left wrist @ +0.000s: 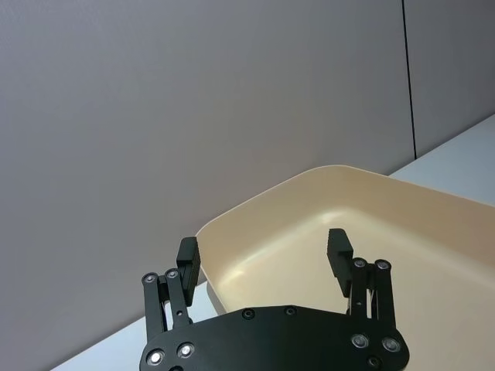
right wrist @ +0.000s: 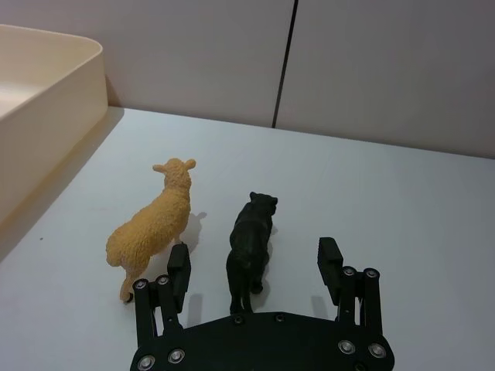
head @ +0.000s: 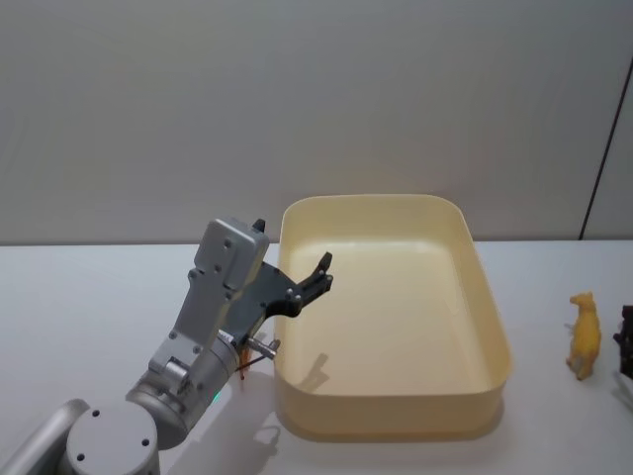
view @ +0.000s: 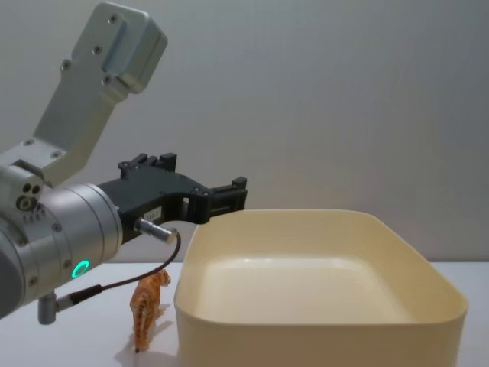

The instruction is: Pick up the toy alternately with two hands and place it into the central storage box.

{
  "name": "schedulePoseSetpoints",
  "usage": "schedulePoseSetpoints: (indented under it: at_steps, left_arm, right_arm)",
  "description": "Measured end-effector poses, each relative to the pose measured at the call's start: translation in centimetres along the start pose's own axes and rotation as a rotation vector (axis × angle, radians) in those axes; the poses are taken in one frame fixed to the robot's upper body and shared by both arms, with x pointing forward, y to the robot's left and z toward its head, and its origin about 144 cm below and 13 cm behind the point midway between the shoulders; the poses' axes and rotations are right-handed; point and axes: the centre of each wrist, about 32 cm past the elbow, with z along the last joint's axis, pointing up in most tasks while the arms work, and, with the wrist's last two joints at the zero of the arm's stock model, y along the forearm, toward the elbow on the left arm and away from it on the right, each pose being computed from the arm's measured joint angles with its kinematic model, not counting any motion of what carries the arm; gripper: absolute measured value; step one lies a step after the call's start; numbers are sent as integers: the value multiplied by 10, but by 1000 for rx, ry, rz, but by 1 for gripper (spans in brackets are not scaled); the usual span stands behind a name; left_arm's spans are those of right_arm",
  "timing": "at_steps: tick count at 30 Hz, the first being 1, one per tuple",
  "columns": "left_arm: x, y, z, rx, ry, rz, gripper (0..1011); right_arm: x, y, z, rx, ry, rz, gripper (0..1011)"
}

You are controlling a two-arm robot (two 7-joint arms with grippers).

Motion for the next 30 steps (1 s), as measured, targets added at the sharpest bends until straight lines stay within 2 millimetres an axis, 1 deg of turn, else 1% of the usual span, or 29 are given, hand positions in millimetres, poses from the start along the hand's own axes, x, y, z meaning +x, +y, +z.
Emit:
schedulePoseSetpoints:
  at_steps: [8, 13, 21, 22, 23, 27, 30]
  left_arm:
    - [0, 0, 0, 0, 0, 0, 1001]
    - [0, 0, 0, 0, 0, 0, 1001]
    - [0, 0, 0, 0, 0, 0, 1001]
    - [0, 0, 0, 0, 0, 0, 1001]
    - [0, 0, 0, 0, 0, 0, 1001]
    - [0, 0, 0, 0, 0, 0, 1001]
    - [0, 0, 0, 0, 0, 0, 1001]
  right_arm:
    - [-4, 24, -3, -37, -1, 20, 1001]
    - [-6, 35, -5, -53, -7, 24, 994]
    - [-8, 46, -6, -69, -13, 29, 816]
    - [-8, 47, -7, -71, -14, 30, 762]
    - [-9, 48, -7, -73, -14, 31, 744]
    - [-9, 51, -7, -76, -16, 32, 607]
    - [-10, 53, -7, -78, -17, 33, 548]
